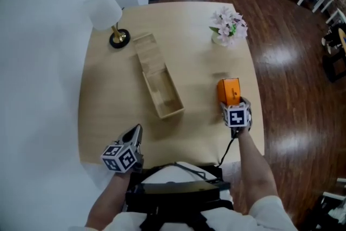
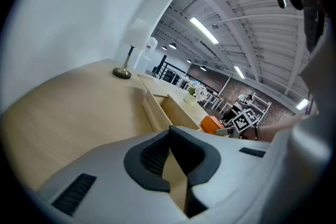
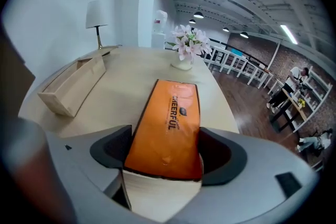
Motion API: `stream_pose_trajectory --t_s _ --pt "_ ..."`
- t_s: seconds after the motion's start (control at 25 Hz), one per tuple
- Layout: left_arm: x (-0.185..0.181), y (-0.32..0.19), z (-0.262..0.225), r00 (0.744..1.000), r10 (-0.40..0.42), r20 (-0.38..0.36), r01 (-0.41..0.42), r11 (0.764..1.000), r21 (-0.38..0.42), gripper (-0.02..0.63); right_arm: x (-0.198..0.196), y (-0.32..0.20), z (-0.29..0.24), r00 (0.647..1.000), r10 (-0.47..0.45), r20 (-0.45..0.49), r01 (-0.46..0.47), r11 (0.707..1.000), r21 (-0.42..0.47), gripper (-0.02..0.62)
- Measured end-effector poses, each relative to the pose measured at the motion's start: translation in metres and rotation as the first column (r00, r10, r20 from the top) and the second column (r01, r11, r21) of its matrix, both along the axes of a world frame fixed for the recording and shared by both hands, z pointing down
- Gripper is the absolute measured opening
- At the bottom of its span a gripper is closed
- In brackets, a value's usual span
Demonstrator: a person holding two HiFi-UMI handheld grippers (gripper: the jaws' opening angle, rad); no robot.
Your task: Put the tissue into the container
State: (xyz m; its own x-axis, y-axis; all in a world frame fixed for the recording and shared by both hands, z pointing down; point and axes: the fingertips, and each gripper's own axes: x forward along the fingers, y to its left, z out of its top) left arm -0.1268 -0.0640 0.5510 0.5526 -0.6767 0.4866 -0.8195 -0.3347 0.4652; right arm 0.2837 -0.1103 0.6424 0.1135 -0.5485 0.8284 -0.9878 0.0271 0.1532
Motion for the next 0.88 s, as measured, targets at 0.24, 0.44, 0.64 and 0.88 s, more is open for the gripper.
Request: stream_pose_trajectory --t_s 0.24,0.44,0.64,0.88 --pt "0.003 0.006 0.002 1.0 0.01 -0.003 -0.01 1.0 -0.028 -0.003 0.0 -0.001 -0.027 1.0 0.03 -0.008 -0.029 0.998 0.063 0.333" --pt "0.001 0.003 -0.003 1.0 0.019 -0.004 -0.019 1.0 -0.019 -0.003 -0.02 -0.019 -0.066 1.0 -0.015 0.022 0.012 0.988 0.153 0.328" --pt "0.003 0.003 -0.008 0.998 0.063 0.015 -0.063 0.998 -0.004 -0.003 -0.102 -0.043 -0.105 0.985 -0.143 0.099 0.119 0.968 0.221 0.328" --pt "-0.002 0.016 -0.006 0.994 0.113 0.004 -0.113 0.993 -0.02 -0.003 -0.231 -0.063 -0.122 0.941 -0.313 0.131 0.271 0.926 0.263 0.328"
